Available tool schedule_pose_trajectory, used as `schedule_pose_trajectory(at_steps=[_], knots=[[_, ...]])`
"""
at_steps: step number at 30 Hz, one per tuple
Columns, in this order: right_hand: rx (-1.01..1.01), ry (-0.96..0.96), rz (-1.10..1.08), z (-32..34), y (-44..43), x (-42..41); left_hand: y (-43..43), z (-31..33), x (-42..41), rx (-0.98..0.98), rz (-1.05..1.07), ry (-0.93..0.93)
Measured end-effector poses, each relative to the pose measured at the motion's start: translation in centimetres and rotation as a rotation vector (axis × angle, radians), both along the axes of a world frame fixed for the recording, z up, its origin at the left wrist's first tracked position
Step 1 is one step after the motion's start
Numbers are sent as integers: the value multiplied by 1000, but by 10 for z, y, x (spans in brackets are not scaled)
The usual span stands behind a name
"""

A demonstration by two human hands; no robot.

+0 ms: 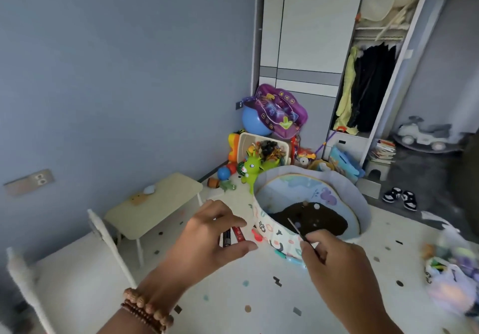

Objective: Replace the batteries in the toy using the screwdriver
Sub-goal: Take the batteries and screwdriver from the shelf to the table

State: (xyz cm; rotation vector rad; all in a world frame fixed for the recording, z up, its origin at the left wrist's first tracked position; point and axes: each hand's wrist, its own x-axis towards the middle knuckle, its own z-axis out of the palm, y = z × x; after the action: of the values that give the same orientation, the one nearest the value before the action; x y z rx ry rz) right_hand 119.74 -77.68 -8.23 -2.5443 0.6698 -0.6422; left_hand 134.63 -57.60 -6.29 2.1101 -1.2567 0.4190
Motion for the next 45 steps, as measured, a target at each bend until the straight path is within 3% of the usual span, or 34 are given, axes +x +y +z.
schedule_pose_trajectory(at_steps=[12, 22, 36, 41, 45], knots=[[-29, -53, 427, -3, -80, 333, -52, -13, 240, 17, 393, 62], [-46, 5, 765, -26, -41, 564, -12, -35, 397, -36, 761, 96], [-27, 137, 815, -66, -17, 815, 15, -80, 634, 13, 820, 206], [30, 150, 803, -103, -12, 910, 21, -113, 708, 42, 900, 227], [84, 176, 835, -171, 0, 989, 31, -170, 773, 62, 948, 223]])
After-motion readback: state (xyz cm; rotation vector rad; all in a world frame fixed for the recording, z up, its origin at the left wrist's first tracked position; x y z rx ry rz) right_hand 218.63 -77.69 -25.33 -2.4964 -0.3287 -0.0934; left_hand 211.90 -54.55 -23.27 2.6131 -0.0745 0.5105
